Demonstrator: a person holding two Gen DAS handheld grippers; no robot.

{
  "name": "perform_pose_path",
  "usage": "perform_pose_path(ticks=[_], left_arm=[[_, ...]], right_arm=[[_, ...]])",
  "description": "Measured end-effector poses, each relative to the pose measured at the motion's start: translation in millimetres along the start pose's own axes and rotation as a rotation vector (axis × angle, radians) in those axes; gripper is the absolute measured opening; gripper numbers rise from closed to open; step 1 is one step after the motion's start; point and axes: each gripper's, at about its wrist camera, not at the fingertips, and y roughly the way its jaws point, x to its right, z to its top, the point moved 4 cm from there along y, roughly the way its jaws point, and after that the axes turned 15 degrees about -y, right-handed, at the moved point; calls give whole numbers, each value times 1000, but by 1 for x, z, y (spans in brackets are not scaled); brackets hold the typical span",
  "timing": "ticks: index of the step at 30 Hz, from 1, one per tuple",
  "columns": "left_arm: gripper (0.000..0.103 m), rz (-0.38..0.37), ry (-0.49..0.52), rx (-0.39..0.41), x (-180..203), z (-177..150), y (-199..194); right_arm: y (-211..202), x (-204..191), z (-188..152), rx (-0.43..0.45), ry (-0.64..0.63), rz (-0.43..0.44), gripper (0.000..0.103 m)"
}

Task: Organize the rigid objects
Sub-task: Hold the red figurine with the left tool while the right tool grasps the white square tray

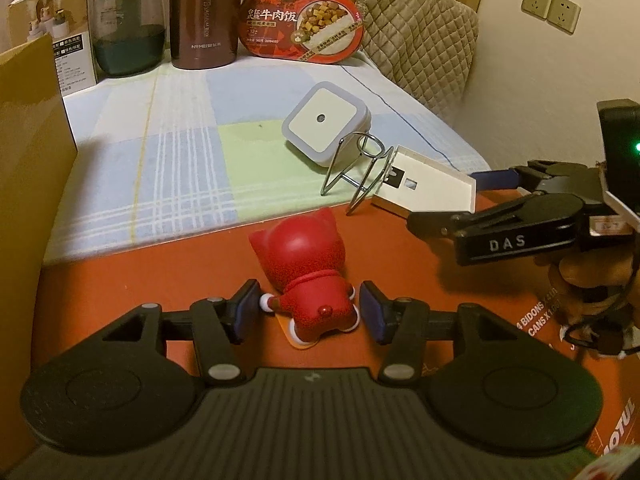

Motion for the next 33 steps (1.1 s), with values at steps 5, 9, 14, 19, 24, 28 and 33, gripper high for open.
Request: perform_pose_path(ticks=[5,9,14,19,24,28,33], left_arm=[[48,-1,-10,-2,-1,-1,-3],[48,-2,-14,-2,-3,-4,-5],[48,-6,-24,0,-5,-3,-7],[48,-12,-36,9,-6,0,-8],[48,-15,-41,18,-7,1,-9],[48,-12,-46,24,-8,2,-11],[48,-8,-43,30,-9,1,-14]], right_arm=[[-14,-14,-2,-89,46,1,90],[-30,-32,-3,-92,104,107,90],[-28,-45,4,-49,-4,33,94],[-10,-35,7,-44,83,16,95],[-6,-38,11,-34,81,25,96],[-5,-42,12,-27,69,34,97],[-4,-47,16,-35,69,39,98]])
